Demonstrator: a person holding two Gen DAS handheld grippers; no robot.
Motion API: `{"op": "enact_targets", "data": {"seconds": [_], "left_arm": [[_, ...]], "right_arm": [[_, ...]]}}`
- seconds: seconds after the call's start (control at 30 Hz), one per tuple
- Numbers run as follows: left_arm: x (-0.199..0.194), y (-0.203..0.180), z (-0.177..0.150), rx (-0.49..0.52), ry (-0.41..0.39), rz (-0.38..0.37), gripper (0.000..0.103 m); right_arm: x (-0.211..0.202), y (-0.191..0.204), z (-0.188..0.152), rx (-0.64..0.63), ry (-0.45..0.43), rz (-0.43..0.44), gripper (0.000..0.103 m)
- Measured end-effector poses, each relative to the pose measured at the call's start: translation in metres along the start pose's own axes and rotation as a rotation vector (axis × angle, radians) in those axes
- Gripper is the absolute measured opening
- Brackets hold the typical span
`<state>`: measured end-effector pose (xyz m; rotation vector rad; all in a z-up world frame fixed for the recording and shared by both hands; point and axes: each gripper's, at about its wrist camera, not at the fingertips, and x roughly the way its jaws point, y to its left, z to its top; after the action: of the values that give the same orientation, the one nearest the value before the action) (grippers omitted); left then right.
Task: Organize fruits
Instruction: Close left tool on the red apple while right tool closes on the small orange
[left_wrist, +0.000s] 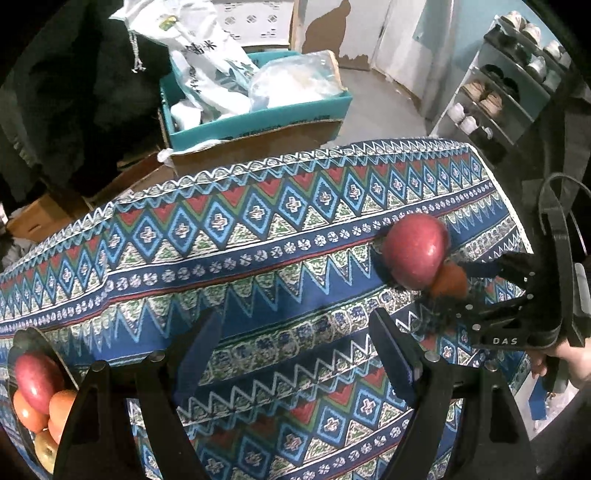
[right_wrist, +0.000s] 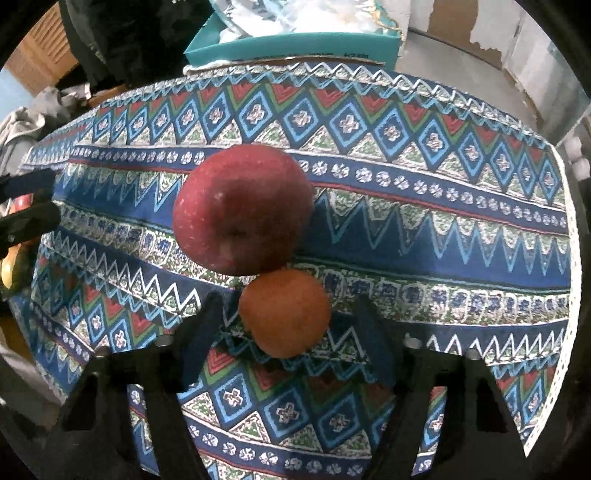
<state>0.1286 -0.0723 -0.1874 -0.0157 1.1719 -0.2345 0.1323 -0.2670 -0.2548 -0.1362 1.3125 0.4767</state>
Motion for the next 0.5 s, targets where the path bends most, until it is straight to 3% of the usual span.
{"op": "enact_targets", "data": {"seconds": [0.03,0.37,0.5], "left_arm": [[0.001,-0.002,0.001,0.002,0.002,-0.004,0.083],[0.010,-0.037,0.018,0.043,0.002,-0.091,0.083],[0.015,-0.061,0.024,0.103,0.006,-0.124,0.083]], "right_arm": [[0.001,0.000,-0.001,-0.001,0.005,-0.001,0.047],[-0.030,-0.033,0.001,0.106,-0.051,0.019,0.047],[-0.044,-0.051,-0.002,0.148,-0.078,0.010,0.047]]}}
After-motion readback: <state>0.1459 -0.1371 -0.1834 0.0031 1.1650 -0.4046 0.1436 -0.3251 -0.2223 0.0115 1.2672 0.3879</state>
